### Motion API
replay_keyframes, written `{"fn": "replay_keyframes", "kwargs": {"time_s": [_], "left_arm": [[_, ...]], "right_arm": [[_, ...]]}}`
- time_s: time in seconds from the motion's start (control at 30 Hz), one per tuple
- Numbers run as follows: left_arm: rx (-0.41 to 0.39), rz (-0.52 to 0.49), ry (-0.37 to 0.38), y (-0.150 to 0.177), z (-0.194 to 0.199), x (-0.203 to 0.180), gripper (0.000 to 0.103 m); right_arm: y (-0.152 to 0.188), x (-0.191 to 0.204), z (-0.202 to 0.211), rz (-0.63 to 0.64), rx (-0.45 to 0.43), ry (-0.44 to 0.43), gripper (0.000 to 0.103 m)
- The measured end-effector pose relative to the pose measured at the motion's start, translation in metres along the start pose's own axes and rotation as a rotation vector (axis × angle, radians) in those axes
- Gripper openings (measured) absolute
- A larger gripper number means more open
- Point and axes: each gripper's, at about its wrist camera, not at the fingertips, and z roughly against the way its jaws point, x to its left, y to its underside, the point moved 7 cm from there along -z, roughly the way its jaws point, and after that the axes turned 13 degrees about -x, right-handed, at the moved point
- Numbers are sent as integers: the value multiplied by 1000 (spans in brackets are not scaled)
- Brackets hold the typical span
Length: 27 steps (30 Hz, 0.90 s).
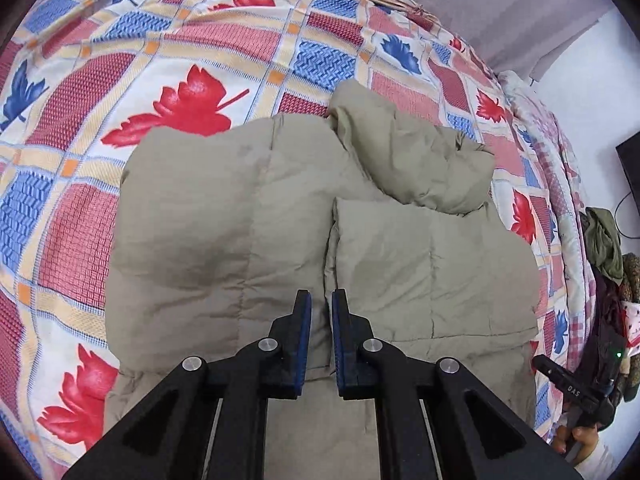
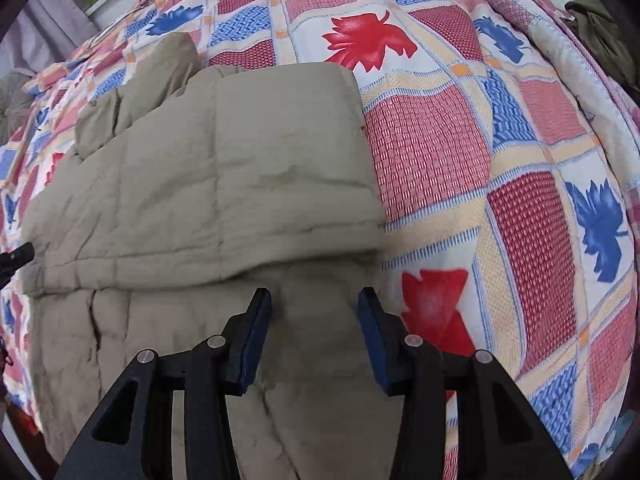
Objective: Fold large clothes
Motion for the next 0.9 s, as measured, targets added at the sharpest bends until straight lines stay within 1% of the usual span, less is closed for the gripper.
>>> {"fn": "replay_keyframes", "kwargs": {"time_s": [0.03,0.07,0.1,0.13,0.17,0.23,0.3,0.37,0.4,0.47,0.5,0.63,0.77,0.8,0.9], "left_arm": [[-4,-23,3,-3,0,-6,12],[-6,-41,8,-6,-2,-12,12],[-6,-52,14,-7,-6,-19,12],[-8,-53,19,-9,-12,-26,12],[-11,-50,26,-9,-19,-33,12],[-21,-63,20,-6,-36,-47,12],[-15,-128,-84,3,-58,-46,12],[29,-140,-142,15,-78,-38,12],[35,-129,-138,19,-84,-34,12],[24,-123,-117,21,-89,-30,12],[24,-125,-112,21,-91,-29,12],[19,-172,-124,22,-95,-31,12],[19,-190,-167,21,-81,-33,12],[16,-198,-176,20,-75,-34,12],[4,-219,-195,20,-57,-33,12]], "right_arm": [[2,-3,8,-19,-12,-17,49],[1,-8,18,-39,-40,-19,47],[-3,-13,24,-51,-68,-10,29],[-11,-19,27,-70,-91,-6,18],[-21,-25,25,-95,-101,-7,11],[-44,-32,17,-167,-130,-31,11],[-68,-28,4,-204,-153,-67,11],[-77,-18,-14,-176,-145,-77,11],[-77,-13,-26,-151,-129,-65,11],[-66,-10,-53,-114,-78,-38,11],[-59,-12,-62,-109,-69,-29,9],[-52,-17,-79,-103,-106,-4,7],[-55,-15,-78,-80,-105,30,8],[-55,-15,-73,-80,-102,37,10],[-55,-17,-54,-82,-108,48,11]]}}
